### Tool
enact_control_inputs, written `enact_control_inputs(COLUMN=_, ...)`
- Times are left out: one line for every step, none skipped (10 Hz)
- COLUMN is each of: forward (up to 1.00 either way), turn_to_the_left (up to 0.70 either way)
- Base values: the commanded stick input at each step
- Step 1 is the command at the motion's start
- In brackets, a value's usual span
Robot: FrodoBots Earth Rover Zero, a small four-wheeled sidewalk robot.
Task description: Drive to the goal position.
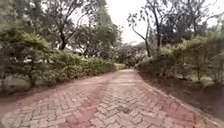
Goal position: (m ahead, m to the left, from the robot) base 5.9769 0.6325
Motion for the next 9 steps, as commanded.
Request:
enact_control_inputs(forward=0.7, turn_to_the_left=0.0)
enact_control_inputs(forward=0.7, turn_to_the_left=0.0)
enact_control_inputs(forward=0.7, turn_to_the_left=-0.02)
enact_control_inputs(forward=0.7, turn_to_the_left=-0.19)
enact_control_inputs(forward=0.7, turn_to_the_left=-0.34)
enact_control_inputs(forward=0.7, turn_to_the_left=-0.24)
enact_control_inputs(forward=0.7, turn_to_the_left=0.0)
enact_control_inputs(forward=0.7, turn_to_the_left=0.0)
enact_control_inputs(forward=0.7, turn_to_the_left=0.0)
